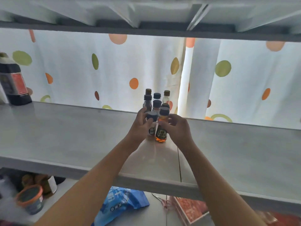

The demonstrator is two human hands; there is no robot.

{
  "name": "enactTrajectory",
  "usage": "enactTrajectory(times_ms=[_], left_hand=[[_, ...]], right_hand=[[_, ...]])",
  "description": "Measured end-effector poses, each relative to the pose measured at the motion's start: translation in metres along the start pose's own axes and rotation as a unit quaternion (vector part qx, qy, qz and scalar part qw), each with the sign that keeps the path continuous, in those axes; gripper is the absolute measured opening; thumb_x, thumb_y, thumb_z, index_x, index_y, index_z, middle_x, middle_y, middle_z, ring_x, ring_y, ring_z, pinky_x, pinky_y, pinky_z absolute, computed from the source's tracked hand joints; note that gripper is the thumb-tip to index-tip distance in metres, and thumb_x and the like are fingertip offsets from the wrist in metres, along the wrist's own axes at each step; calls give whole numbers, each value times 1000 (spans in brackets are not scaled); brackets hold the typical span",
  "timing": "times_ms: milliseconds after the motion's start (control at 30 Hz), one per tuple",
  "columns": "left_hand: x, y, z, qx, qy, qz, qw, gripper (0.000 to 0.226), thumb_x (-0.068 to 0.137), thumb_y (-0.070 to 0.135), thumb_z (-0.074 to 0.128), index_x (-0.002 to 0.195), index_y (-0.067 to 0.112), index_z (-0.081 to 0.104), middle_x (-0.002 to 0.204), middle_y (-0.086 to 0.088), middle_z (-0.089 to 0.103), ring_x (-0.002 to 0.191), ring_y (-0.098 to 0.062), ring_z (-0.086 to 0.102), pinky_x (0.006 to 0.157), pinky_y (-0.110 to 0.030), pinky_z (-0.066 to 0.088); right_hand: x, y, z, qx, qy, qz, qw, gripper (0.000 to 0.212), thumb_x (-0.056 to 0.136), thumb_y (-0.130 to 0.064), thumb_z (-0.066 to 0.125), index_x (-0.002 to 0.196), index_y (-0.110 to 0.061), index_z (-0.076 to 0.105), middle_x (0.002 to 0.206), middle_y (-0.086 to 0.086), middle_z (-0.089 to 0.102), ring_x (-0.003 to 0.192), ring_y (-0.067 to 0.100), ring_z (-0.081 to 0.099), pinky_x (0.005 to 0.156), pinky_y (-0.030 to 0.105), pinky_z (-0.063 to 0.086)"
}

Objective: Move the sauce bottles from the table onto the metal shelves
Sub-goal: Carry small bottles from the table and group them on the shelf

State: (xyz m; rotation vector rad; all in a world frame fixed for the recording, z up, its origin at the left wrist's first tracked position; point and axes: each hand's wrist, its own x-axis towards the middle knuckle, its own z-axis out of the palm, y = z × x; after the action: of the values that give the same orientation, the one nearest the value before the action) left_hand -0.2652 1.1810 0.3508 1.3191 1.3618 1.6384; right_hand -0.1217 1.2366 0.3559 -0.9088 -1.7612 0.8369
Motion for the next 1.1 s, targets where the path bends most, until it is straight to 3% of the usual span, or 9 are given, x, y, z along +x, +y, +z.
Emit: enactTrajectory(times_ms=[100, 167, 267, 433, 533, 667, 733, 867, 1100], left_hand=[[0, -14, 0, 20, 4, 11, 1000, 36, 97, 25, 52, 132, 25, 43, 127, -3, 60, 118, -18, 57, 98, -38, 50], [-4, -19, -1, 49, 16, 0, 999, 44, 91, 33, 58, 130, 25, 39, 128, -2, 58, 121, -21, 56, 103, -46, 46], [-7, -21, -1, 100, 36, 7, 994, 58, 78, 32, 70, 125, 27, 37, 127, 4, 55, 119, -15, 56, 97, -43, 50], [-5, -21, -3, 169, 89, 37, 981, 47, 78, 13, 78, 114, 23, 49, 106, 0, 59, 93, -17, 61, 63, -15, 44], [-2, -23, -1, 207, 109, 61, 970, 42, 79, 15, 77, 114, 21, 55, 99, 1, 64, 86, -14, 64, 65, -19, 46], [20, -26, 3, 257, 101, 51, 960, 39, 80, 22, 76, 113, 16, 56, 98, -2, 67, 85, -18, 66, 75, -35, 53], [36, -26, 8, 273, 103, 32, 956, 36, 80, 22, 76, 107, 13, 54, 100, -5, 67, 88, -22, 65, 76, -35, 50], [59, -29, 20, 288, 118, 2, 950, 32, 82, 22, 72, 106, 10, 55, 96, -5, 65, 87, -26, 60, 71, -29, 40], [71, -49, 37, 243, 140, 23, 960, 25, 83, 20, 71, 103, 14, 59, 99, -4, 67, 91, -25, 61, 74, -31, 45]], right_hand=[[-8, 11, 5, -6, -8, 1, 1000, 18, 76, -32, 76, 94, -31, 74, 87, -9, 76, 83, 8, 71, 82, 39, 57], [-13, 14, 6, -34, -25, -15, 999, 25, 76, -23, 76, 98, -33, 72, 89, -12, 74, 85, 6, 69, 83, 33, 56], [-14, 18, 4, -47, -36, -9, 998, 35, 74, -12, 76, 101, -33, 66, 89, -12, 71, 88, 6, 67, 78, 23, 52], [-13, 25, 5, -86, -42, -14, 995, 28, 76, -13, 73, 102, -23, 71, 89, -7, 71, 86, 8, 66, 70, 18, 47], [-8, 26, 8, -82, -36, -4, 996, 26, 76, -12, 73, 101, -22, 71, 87, -9, 70, 83, 9, 67, 71, 21, 49], [6, 29, 11, -95, -16, 28, 995, 25, 79, -15, 71, 103, -18, 71, 87, -7, 70, 82, 14, 65, 62, 15, 40], [17, 28, 13, -118, -17, 44, 992, 26, 80, -17, 68, 106, -15, 70, 95, 0, 73, 87, 21, 66, 65, 24, 41], [38, 24, 15, -148, -19, 67, 986, 13, 87, -18, 61, 98, -13, 65, 96, 7, 70, 85, 27, 62, 69, 29, 40], [64, 45, 25, -123, 4, 61, 990, 18, 92, -29, 55, 98, -15, 64, 93, 4, 70, 87, 29, 63, 75, 36, 50]])
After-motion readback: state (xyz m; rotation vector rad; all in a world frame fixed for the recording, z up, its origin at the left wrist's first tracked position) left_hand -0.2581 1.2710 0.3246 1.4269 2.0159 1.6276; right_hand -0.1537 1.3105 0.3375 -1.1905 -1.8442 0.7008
